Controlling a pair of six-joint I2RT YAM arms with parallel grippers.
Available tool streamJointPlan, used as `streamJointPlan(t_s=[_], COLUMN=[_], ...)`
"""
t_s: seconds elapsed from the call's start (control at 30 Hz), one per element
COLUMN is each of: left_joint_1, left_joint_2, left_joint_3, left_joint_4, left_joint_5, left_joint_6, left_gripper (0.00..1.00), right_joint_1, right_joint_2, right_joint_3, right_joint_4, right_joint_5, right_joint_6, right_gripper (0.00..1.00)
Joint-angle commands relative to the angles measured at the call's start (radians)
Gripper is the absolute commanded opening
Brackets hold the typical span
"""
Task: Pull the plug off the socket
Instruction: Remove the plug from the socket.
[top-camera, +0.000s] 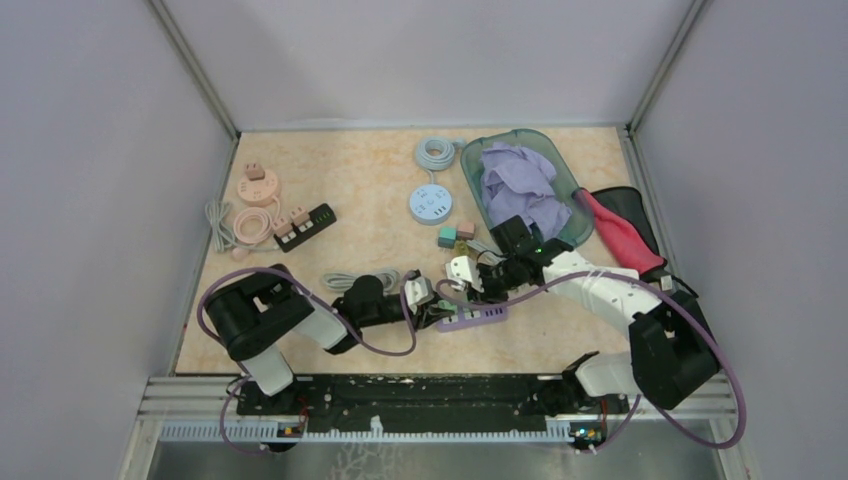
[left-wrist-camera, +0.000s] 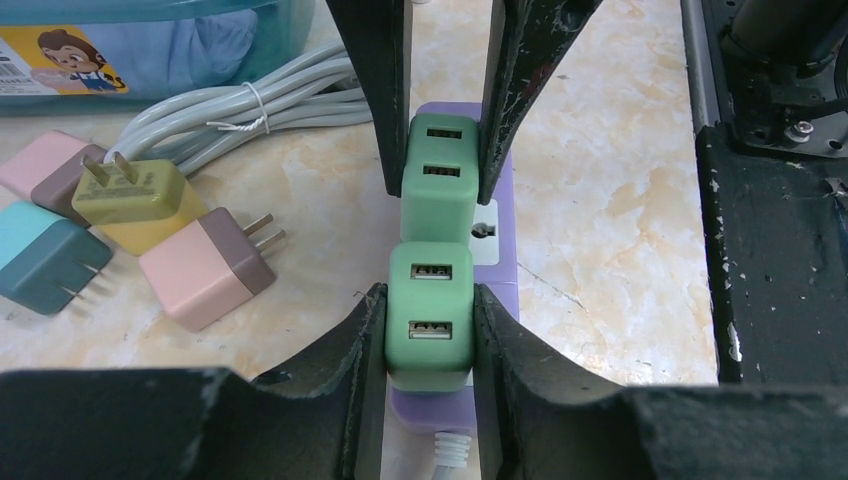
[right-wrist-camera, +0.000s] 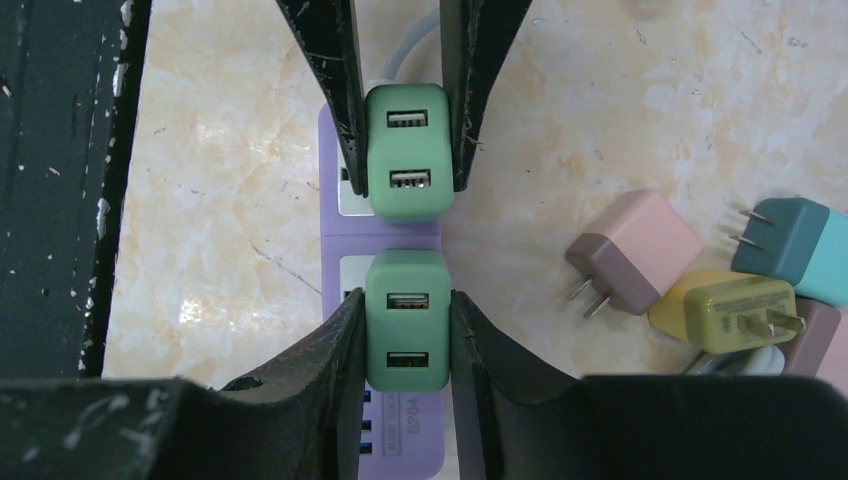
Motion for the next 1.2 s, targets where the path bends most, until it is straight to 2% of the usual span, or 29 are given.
streamJointPlan(t_s=[0.0, 0.13, 0.23, 0.57, 0.73, 0.87, 1.17], left_joint_1=[0.001, 0.003, 0.003, 0.002, 0.003, 0.002, 0.006], left_joint_2=[-0.009, -0.004, 0.006, 0.017, 0.027, 0.020, -0.004], left_joint_3=[-0.030, -0.024, -0.011, 0.000, 0.000, -0.013, -0.025], left_joint_4=[-0.025, -0.030, -0.035, -0.046, -0.047, -0.046, -0.083], left_joint_5=[0.008, 0.017, 0.029, 0.052, 0.058, 0.050, 0.036], left_joint_6=[0.016, 0.020, 0.021, 0.018, 0.015, 0.020, 0.041], left_gripper=[0.00, 0.00, 0.00, 0.00, 0.00, 0.00, 0.00], right_joint_1=[-0.018, -0.010, 0.021, 0.071, 0.062, 0.013, -0.060], right_joint_2=[-0.025, -0.009, -0.010, -0.016, -0.037, -0.049, -0.083], right_joint_3=[0.015, 0.029, 0.028, 0.004, -0.009, -0.011, -0.009], right_joint_4=[-0.045, -0.127, -0.117, 0.149, 0.215, 0.208, 0.080], right_joint_5=[-0.042, -0.127, -0.163, -0.142, -0.085, -0.078, -0.089], right_joint_6=[-0.141, -0.219, -0.199, 0.092, 0.149, 0.135, -0.048], right_gripper=[0.00, 0.00, 0.00, 0.00, 0.00, 0.00, 0.00])
